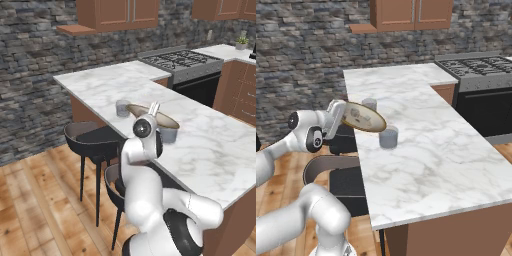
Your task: There are four ice cubes in the ice bowl. Place two ice cubes in each glass of water.
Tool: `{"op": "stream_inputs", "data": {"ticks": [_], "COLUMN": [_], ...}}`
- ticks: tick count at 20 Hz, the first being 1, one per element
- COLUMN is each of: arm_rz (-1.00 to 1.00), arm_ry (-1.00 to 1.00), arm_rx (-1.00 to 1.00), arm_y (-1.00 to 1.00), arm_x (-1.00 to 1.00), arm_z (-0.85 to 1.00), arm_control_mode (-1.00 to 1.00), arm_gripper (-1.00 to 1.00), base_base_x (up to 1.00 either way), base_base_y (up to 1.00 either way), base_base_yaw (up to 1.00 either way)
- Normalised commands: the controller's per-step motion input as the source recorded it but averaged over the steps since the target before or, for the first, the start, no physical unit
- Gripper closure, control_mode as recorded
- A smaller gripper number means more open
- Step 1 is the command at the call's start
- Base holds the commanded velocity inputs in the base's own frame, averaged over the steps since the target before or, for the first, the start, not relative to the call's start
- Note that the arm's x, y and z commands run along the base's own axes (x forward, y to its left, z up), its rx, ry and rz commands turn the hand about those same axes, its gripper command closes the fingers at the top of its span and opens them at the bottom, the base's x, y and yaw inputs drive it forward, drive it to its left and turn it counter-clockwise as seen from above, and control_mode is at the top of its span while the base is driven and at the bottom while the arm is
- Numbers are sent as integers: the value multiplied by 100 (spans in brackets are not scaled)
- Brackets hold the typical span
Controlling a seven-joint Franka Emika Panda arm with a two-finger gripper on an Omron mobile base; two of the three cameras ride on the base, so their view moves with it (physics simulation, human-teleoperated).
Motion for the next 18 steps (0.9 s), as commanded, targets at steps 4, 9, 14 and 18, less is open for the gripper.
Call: {"op": "stream_inputs", "data": {"ticks": [4,9,14,18], "arm_rz": [-6,-10,-13,-11], "arm_ry": [0,-4,-9,-4], "arm_rx": [13,18,17,16], "arm_y": [39,26,21,22], "arm_x": [19,6,12,24], "arm_z": [0,0,0,0], "arm_control_mode": [-100,-100,-100,-100], "arm_gripper": [100,100,100,100], "base_base_x": [0,0,0,0], "base_base_y": [0,0,0,0], "base_base_yaw": [0,0,0,0]}}
